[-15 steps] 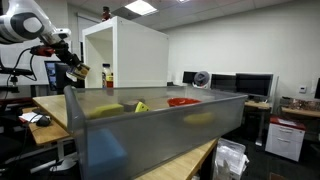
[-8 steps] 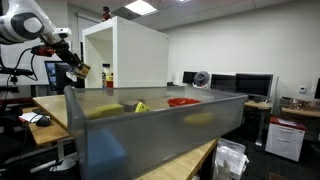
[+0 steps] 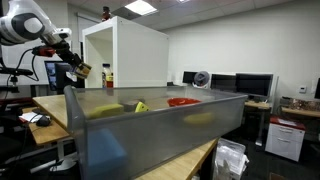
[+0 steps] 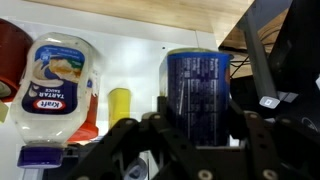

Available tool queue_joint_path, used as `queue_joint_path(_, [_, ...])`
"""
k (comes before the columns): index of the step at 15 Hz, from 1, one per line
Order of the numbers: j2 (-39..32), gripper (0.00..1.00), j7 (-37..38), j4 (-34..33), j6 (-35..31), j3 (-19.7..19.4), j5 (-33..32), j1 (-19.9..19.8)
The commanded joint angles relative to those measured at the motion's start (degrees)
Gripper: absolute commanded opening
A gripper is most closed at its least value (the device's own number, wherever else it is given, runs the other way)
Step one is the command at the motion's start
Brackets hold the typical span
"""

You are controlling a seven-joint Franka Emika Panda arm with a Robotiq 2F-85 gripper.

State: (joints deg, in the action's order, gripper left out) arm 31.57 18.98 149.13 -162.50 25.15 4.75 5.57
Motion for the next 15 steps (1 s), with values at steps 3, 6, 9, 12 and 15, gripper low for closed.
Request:
queue_joint_path(3, [0.4, 0.3, 3.4, -0.1, -1.6, 1.1, -1.9, -1.3])
queue_joint_path(6, [0.3, 0.3, 3.6, -0.1, -1.8, 1.4, -2.1, -1.5])
queue_joint_path(9, [0.5, 0.3, 3.8, 0.0, -2.4, 1.7, -2.3, -1.8])
queue_joint_path(12, [0.6, 0.3, 4.2, -0.1, -2.1, 2.0, -2.3, -2.1])
queue_joint_path(15, [0.8, 0.3, 4.1, -0.4, 0.0, 1.9, -2.7, -2.0])
